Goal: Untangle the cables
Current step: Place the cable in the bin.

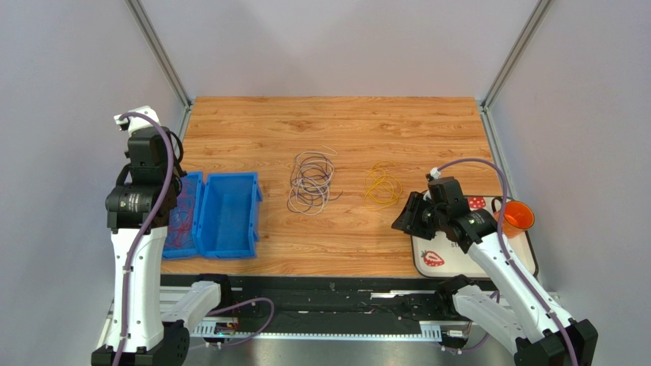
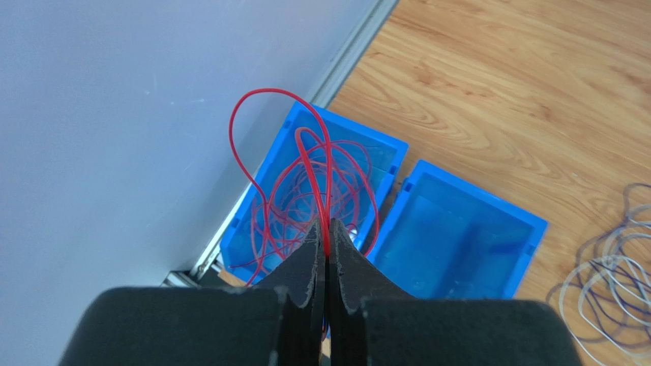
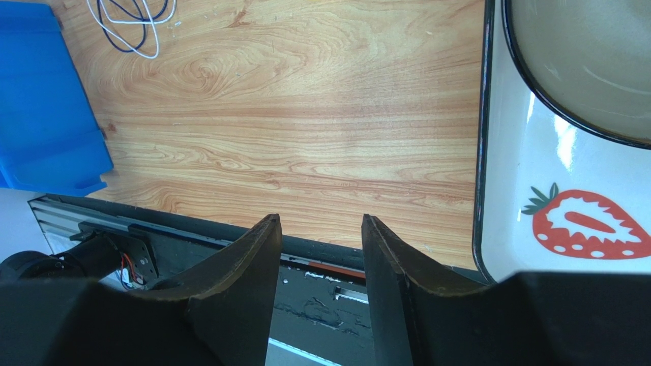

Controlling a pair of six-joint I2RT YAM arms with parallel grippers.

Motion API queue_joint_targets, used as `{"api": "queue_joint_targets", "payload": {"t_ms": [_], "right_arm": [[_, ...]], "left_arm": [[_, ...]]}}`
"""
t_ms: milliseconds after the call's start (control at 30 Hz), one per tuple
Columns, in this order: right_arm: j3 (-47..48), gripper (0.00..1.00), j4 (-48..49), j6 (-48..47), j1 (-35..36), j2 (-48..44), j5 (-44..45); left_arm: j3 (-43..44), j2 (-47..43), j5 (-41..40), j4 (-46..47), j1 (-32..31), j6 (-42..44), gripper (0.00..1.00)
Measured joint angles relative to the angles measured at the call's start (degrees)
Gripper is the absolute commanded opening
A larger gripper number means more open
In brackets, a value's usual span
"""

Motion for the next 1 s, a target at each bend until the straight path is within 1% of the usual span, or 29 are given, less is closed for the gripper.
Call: {"api": "queue_joint_targets", "payload": {"t_ms": [200,333,667,867,900,933,967,1000], "right_arm": [[-0.2,0.47,0.13,-0.11,0.0,0.94,-0.76],[-0.2,0.46,0.26,-0.28,0.0,2.51,-1.46],[0.92,0.46,-0.68,-0.96,0.0,4.07,-2.01],[1.49,0.45,-1.07,-0.85,0.0,4.48,-2.12],[1.55,0.45,-1.14,-0.81,0.0,4.72,-2.25],[1.55,0.45,-1.16,-0.7,0.0,4.96,-2.38],[1.55,0.45,-1.25,-0.52,0.09,5.11,-2.43],[1.55,0.45,-1.38,-0.35,0.17,5.18,-2.45]], "left_arm": [[-8.33,-0.94,2.45,1.09,9.03,-1.07,0.0],[-12.72,-0.5,4.74,2.97,12.61,-2.25,0.0],[-20.11,2.23,8.5,8.35,16.61,-4.15,0.0],[-23.43,2.99,12.81,10.29,19.19,-4.13,0.0],[-23.43,3.04,13.33,10.58,19.41,-4.13,0.06],[-23.43,3.04,13.99,10.99,19.69,-4.13,0.22],[-23.43,3.04,14.56,11.26,20.02,-4.15,0.6],[-23.43,3.08,15.13,11.37,20.41,-3.96,0.75]]}}
